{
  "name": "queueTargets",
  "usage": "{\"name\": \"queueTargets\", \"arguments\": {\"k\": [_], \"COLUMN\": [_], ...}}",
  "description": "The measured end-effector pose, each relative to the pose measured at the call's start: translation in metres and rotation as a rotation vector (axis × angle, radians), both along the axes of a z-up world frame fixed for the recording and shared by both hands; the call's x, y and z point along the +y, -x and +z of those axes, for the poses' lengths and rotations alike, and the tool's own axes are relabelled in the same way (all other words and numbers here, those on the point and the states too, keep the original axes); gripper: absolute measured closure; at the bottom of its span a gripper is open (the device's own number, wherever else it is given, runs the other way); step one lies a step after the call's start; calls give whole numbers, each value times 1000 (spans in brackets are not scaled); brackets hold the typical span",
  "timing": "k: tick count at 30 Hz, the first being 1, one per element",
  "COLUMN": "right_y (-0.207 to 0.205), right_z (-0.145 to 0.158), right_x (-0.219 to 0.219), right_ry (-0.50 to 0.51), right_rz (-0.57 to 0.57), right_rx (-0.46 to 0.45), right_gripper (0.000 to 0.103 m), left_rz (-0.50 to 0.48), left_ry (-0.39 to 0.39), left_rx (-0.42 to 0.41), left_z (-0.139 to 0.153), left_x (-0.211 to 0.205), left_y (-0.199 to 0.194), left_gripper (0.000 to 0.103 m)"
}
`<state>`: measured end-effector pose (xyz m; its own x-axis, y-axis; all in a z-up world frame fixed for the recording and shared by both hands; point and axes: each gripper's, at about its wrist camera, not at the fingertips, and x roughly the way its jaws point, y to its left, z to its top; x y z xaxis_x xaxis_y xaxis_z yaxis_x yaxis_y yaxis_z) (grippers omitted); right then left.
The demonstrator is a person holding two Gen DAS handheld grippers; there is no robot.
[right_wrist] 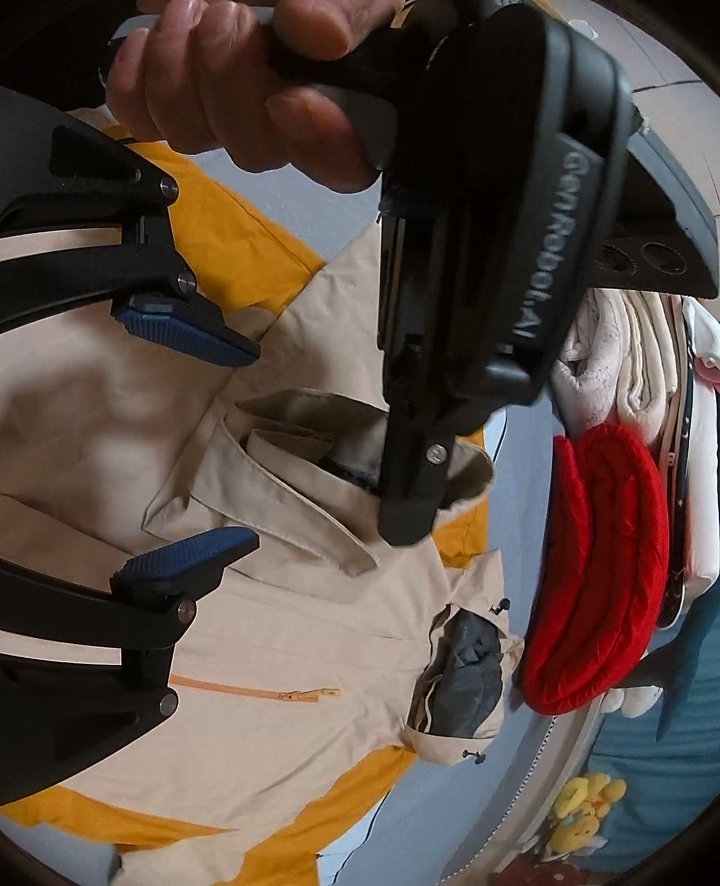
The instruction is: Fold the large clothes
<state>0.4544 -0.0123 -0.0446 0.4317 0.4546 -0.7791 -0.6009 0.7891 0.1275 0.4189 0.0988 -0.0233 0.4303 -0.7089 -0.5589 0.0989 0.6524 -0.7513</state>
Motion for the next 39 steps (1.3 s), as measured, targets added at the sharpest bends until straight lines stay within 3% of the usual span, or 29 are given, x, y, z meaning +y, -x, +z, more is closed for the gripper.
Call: {"name": "queueTargets", "arguments": {"k": [4,6,9,14,19,20,23,24,26,29,32,36,39], "right_y": [1,-1,-4,-17,-46,-52,-69,-72,-76,-79,-85,-101,-106], "right_z": [-1,0,6,17,22,22,18,18,19,29,31,18,7], "right_x": [-2,-7,-16,-38,-88,-101,-141,-150,-173,-198,-220,-243,-262], "right_ry": [57,36,12,-37,-72,-83,-100,-99,-84,-79,-79,-103,-98], "right_rz": [-30,-42,-74,-162,-379,-428,-557,-586,-654,-728,-775,-814,-859], "right_rx": [-24,-14,-19,-54,-31,-15,13,13,-10,-61,-66,11,41], "right_gripper": [46,71,83,88,90,90,91,91,91,91,91,90,84], "left_rz": [0,4,16,49,170,204,323,398,454,458,394,303,277], "left_ry": [6,3,14,45,23,-13,-224,-355,-467,-508,-534,-517,-524], "left_rx": [-5,-4,-13,-34,-58,-54,-26,-5,33,102,138,222,309], "left_z": [2,1,2,7,12,12,10,9,3,-12,-28,-55,-80], "left_x": [-5,-5,0,12,44,52,75,84,94,101,92,72,70], "left_y": [-4,-4,-4,-2,-2,-1,1,3,4,1,-4,-9,-5], "left_gripper": [103,103,103,103,103,103,103,103,103,103,102,99,98]}}
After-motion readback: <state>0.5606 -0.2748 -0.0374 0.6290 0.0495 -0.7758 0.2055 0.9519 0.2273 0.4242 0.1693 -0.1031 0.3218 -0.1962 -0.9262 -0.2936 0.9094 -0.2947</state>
